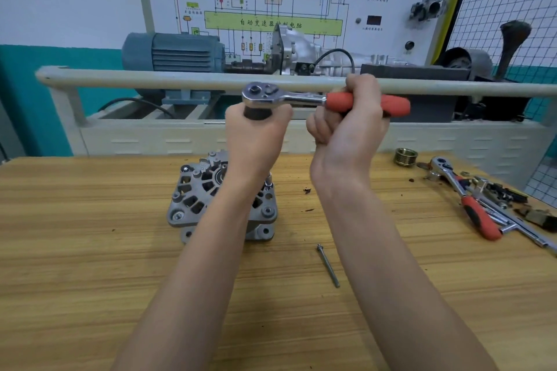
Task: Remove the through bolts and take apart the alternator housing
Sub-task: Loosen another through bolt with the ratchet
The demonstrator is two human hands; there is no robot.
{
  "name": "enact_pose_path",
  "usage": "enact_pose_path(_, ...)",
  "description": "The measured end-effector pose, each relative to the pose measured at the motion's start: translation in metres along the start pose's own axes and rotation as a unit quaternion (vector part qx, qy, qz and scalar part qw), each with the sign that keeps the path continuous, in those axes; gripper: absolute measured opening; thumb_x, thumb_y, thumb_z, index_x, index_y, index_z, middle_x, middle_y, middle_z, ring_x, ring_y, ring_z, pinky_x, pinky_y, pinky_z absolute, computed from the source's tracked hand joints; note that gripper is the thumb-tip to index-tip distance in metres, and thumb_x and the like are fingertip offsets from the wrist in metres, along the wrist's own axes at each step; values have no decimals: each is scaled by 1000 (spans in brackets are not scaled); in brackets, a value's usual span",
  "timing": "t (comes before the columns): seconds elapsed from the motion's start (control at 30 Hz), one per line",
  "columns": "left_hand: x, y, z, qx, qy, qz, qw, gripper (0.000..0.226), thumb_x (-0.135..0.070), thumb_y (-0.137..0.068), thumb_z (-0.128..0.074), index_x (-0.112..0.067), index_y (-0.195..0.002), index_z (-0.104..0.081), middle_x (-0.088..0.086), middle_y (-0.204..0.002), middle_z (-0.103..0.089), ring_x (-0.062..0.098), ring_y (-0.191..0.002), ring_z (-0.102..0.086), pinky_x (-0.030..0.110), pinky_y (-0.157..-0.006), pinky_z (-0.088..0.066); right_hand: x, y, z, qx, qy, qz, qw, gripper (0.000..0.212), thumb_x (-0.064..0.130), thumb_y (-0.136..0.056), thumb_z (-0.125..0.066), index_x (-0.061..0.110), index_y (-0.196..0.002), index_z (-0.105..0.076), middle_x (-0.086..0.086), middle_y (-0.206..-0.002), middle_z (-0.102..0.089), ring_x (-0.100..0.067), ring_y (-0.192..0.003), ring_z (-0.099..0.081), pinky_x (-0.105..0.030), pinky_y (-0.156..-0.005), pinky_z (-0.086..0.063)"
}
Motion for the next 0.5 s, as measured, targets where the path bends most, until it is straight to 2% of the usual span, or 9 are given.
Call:
enact_pose_path(0.07,3,3,10,-100,13,-6,995,47,5,-78,-59,-22,-44,-38,-10,-41,-33,9,-44,-25,27,-46,-23,1,12,-6,8,1,51,999,34,3,-88,-47,16,-60,-31,9,-42,-30,-8,-38,-21,-20,-40,-20)
enact_pose_path(0.13,4,2,13,-108,20,-8,994,43,4,-76,-59,-19,-47,-38,-6,-43,-31,12,-45,-23,29,-47,-22,1,14,-11,28,9,57,998,36,2,-88,-47,16,-59,-31,9,-42,-29,-8,-38,-21,-19,-40,-20)
enact_pose_path(0.2,2,-2,10,-22,8,-15,1000,36,-1,-73,-60,-17,-48,-40,-5,-43,-33,11,-42,-25,25,-45,-23,-1,6,-12,47,22,17,999,39,2,-91,-46,16,-59,-29,8,-40,-24,-9,-36,-18,-20,-40,-19)
enact_pose_path(0.27,-3,-4,2,120,-2,-34,992,31,-5,-72,-62,-18,-48,-45,-4,-43,-37,13,-39,-30,21,-43,-27,-4,-5,-12,87,33,-46,995,41,6,-93,-43,18,-58,-26,6,-37,-19,-10,-35,-13,-20,-39,-17)
enact_pose_path(0.37,-7,8,-12,312,-40,-39,949,30,-19,-73,-68,-21,-48,-50,-2,-44,-42,17,-40,-36,23,-44,-34,-7,-14,-18,191,39,-143,970,51,12,-95,-38,18,-47,-23,6,-33,-16,-8,-31,-10,-20,-37,-13)
enact_pose_path(0.43,-4,16,-18,359,-62,-18,931,33,-23,-72,-69,-24,-47,-48,-1,-45,-39,15,-40,-34,22,-45,-33,-7,-14,-19,226,40,-176,957,57,14,-95,-35,17,-40,-23,7,-32,-16,-7,-29,-11,-19,-35,-13)
enact_pose_path(0.5,-4,15,-20,324,-69,-12,943,40,-17,-75,-68,-25,-44,-43,-4,-43,-35,14,-40,-29,21,-44,-29,-6,-15,-17,205,27,-176,962,55,13,-95,-35,18,-41,-25,7,-32,-16,-7,-29,-11,-19,-35,-13)
Point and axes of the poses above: each hand's wrist, its own y-axis away from the middle knuckle, its own z-axis out of the back of the hand, x = y × z, the point moved 8 cm from there along -y, towards the middle knuckle
